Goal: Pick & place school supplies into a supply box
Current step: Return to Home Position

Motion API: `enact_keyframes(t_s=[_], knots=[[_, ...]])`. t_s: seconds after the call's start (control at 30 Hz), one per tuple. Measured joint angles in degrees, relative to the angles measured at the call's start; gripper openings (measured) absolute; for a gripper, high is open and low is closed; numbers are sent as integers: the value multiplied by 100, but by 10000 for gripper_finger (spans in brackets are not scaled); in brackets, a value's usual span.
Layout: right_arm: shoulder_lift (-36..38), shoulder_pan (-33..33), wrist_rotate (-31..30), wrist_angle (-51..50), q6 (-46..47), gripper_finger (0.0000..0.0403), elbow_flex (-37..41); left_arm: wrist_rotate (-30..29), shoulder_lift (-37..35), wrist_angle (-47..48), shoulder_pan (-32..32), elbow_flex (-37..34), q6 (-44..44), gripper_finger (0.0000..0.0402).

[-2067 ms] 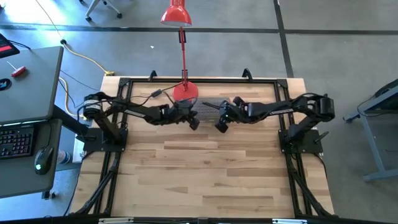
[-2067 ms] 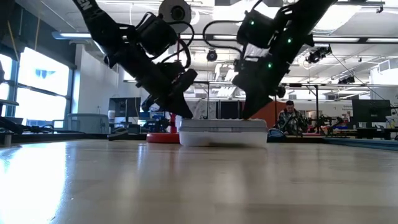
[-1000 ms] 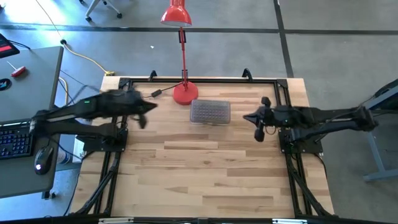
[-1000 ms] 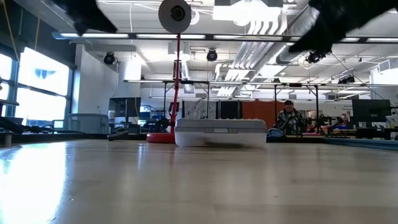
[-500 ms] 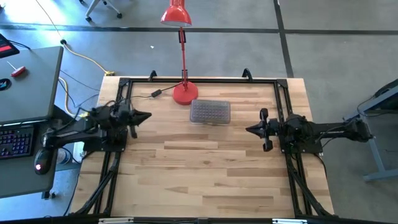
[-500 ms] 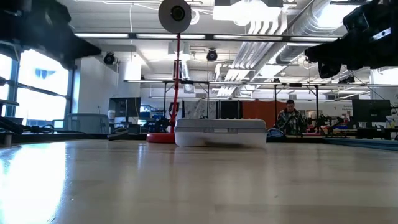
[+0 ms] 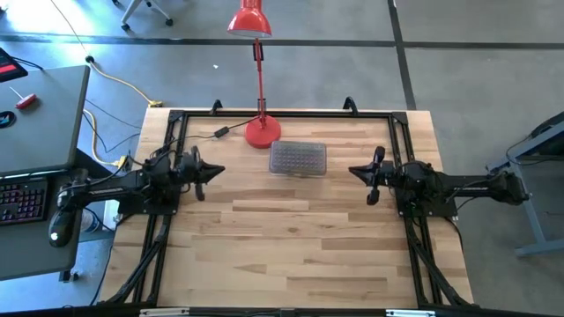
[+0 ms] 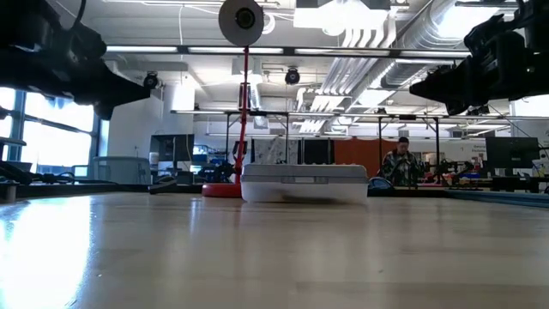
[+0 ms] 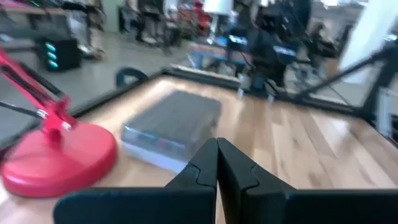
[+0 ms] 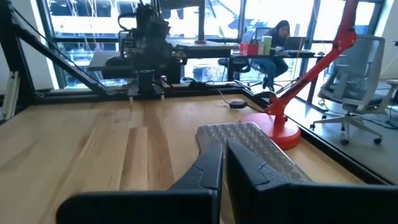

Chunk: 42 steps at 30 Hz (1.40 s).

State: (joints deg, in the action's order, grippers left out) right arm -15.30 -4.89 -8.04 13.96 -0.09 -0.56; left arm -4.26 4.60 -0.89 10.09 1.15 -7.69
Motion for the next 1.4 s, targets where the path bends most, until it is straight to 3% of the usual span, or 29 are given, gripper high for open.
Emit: enact_keyframes(t_s=[0.2,1.4], knots=[[-1,0,1,2,-3,0,0,647,205,115,0,2,-21,40],[-1,0,3,4,4,0,4,427,282,142,1,2,-25,40]])
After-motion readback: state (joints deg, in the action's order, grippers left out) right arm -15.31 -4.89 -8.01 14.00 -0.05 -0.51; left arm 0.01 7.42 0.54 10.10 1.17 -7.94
